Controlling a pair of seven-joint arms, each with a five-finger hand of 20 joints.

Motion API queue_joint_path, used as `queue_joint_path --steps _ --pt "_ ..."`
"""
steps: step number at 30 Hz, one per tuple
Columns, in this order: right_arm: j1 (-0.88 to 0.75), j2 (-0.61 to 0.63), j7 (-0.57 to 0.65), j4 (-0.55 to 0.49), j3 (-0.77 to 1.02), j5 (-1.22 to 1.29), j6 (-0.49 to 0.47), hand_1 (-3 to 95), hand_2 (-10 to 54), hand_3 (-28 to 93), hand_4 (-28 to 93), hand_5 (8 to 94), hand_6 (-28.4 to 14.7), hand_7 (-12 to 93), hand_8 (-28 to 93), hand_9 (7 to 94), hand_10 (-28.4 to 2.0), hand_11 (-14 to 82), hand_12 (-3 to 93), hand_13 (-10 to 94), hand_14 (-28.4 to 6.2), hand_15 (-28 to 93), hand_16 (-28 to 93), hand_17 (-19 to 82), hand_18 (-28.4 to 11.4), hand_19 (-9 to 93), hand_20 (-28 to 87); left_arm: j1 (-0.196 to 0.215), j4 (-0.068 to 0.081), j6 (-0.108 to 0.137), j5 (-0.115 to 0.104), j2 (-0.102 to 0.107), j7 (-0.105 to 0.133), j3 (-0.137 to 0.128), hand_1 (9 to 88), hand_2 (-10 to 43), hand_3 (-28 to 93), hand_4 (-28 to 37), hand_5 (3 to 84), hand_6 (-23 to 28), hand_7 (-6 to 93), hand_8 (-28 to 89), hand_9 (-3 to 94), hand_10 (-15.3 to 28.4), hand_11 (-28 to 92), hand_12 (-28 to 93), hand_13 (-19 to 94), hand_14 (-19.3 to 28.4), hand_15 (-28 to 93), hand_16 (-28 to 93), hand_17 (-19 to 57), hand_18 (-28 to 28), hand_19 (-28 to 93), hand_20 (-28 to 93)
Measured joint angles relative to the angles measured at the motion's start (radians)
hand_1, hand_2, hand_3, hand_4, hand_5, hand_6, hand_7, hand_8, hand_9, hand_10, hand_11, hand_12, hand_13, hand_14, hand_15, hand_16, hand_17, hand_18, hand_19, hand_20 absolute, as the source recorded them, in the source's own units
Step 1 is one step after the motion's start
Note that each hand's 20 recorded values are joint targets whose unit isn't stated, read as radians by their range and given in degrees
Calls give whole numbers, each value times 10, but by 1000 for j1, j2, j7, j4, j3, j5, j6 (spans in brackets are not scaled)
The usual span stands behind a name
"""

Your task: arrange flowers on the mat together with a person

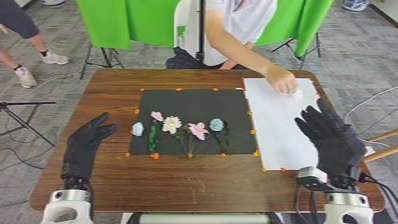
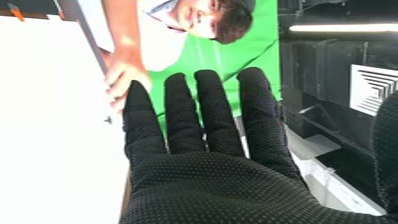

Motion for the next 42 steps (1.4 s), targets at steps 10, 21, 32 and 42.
queue_joint_path --steps 10,21,32,42 --pt "3 5 -1 1 1 1 8 44 0 786 -188 389 11 90 -83 395 -133 42 114 323 -116 116 89 200 -149 39 268 -2 2 0 0 2 1 0 218 14 696 -238 486 23 116 -64 506 151 202 146 389 175 193 -4 67 114 109 155" --pt "3 7 -1 3 -1 1 9 46 1 785 -185 404 9 97 -83 401 -135 43 117 334 -117 120 96 203 -149 38 272 -1 2 0 0 2 4 -1 219 13 694 -238 486 23 116 -64 505 151 202 146 389 175 193 -4 67 114 109 155" --pt "3 7 1 3 -5 0 12 48 3 782 -185 416 6 99 -82 410 -138 45 119 340 -121 121 101 203 -151 42 273 -1 2 0 -1 1 5 -2 218 13 694 -239 486 23 116 -64 506 150 202 145 389 175 194 -4 66 114 108 154" --pt "1 6 5 3 -4 -2 10 42 1 783 -184 389 14 84 -87 399 -134 37 111 314 -111 102 89 200 -151 29 264 3 1 0 -2 0 4 -6 200 28 684 -252 487 24 116 -64 506 152 201 145 390 176 193 -5 67 113 107 154"
